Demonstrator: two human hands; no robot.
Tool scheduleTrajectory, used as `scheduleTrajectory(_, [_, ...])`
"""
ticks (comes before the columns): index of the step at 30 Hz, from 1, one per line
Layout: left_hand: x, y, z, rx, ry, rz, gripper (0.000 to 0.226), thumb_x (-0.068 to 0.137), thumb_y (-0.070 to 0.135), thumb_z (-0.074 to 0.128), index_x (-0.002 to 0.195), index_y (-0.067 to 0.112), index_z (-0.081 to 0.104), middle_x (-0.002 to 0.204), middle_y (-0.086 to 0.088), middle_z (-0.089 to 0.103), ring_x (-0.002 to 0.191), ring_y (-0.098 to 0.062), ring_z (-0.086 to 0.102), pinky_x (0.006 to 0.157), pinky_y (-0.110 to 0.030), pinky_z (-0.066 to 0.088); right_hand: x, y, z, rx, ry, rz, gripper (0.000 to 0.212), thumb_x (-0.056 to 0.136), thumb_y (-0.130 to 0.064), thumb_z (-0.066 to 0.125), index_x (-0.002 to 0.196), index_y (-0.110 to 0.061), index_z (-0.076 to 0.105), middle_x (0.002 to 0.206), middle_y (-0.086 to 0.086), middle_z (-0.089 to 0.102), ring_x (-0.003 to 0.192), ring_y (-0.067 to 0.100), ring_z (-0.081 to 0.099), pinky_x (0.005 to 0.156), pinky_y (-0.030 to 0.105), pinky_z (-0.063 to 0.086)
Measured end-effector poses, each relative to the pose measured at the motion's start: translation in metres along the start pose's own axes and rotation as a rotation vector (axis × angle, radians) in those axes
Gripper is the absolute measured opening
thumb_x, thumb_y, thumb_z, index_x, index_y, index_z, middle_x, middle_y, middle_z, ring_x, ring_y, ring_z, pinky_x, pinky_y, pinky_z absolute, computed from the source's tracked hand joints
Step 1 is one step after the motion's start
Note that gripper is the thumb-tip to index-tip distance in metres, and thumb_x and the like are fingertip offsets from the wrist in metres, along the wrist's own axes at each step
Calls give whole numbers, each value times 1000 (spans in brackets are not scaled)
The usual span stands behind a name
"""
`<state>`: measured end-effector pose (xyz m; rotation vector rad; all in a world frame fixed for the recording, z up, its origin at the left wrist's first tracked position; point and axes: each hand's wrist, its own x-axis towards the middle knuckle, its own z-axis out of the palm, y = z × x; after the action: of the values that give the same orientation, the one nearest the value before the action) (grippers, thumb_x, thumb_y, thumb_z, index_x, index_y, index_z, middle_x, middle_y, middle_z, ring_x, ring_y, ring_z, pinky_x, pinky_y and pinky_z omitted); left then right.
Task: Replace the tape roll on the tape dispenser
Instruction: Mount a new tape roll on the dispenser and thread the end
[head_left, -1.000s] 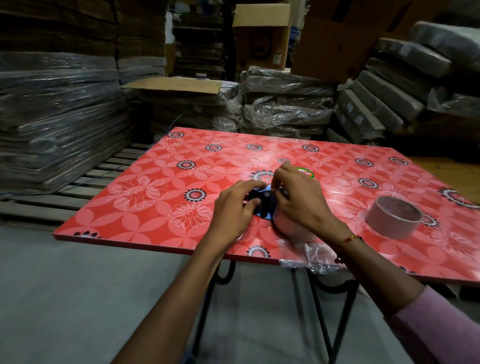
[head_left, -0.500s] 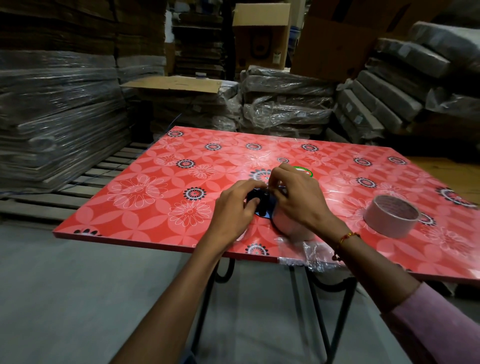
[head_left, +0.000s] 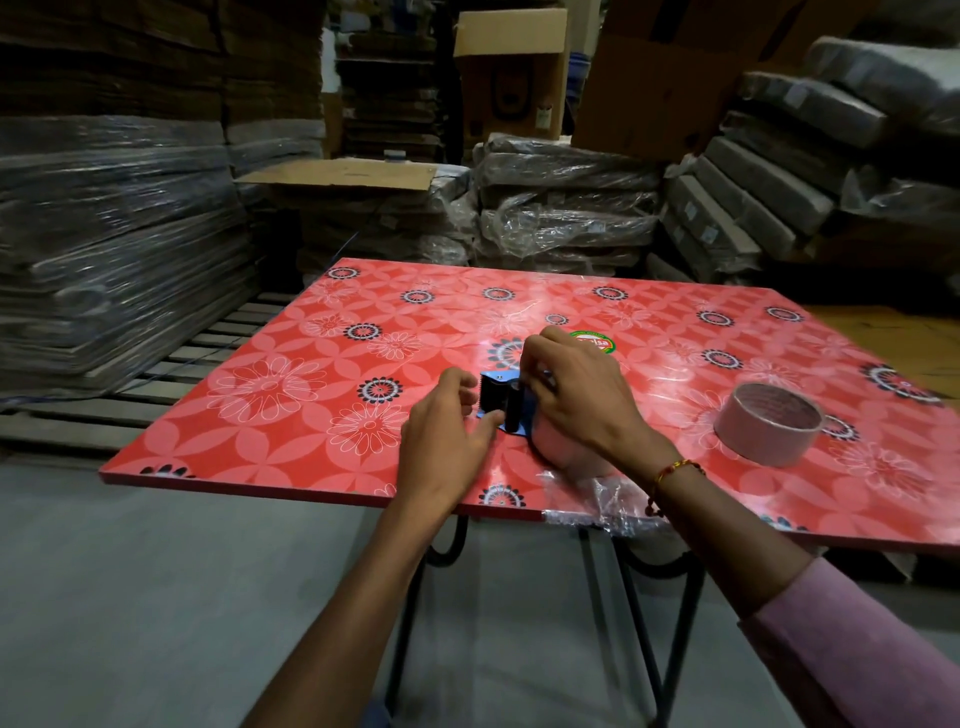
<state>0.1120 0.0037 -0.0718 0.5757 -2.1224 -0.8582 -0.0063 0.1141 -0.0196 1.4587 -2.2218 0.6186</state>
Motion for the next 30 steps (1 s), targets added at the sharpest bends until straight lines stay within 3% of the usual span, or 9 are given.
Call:
scheduleTrajectory(3, [4,-2,2,92,-76,-9,49,79,30,79,121,16,60,103,-2,67,96,-24,64,83,-40,53,0,1,0,12,-2,4,3,87,-14,60,90,-15,60,94,5,61,83,38,59,62,35,29])
scheduleTrajectory(9, [11,0,1,130,-67,22,36,79,32,80,106,13,65,92,-1,66,83,-20,60,69,-32,44,0,2,2,29,5,1,1,89,-14,60,89,-14,60,93,5,61,81,39,58,62,38,34])
scheduleTrajectory(15, [18,-2,-4,140,-121,51,27,84,27,76,100,14,60,82,4,63,79,-20,61,69,-33,47,0,2,2,46,9,-6,2,88,-14,62,88,-14,60,93,4,61,80,37,59,63,39,38])
scheduleTrajectory(21, [18,-1,-2,136,-153,44,28,85,26,72,106,16,57,83,3,60,78,-19,59,72,-39,51,3,2,-1,52,-16,-5,4,87,-16,61,90,-18,60,95,2,62,83,37,61,65,46,48])
scheduleTrajectory(26, [16,-1,-7,189,-234,89,24,83,16,69,93,21,48,88,4,50,81,-18,49,67,-28,33,2,2,-1,52,-17,-7,4,87,-17,62,90,-19,60,95,2,61,83,37,61,66,46,49])
scheduleTrajectory(30, [16,-1,-10,158,-246,96,19,90,20,66,105,12,58,94,0,53,85,-18,50,70,-30,35,2,1,-4,49,-23,-9,5,87,-16,61,92,-17,61,95,3,62,84,36,61,67,43,48])
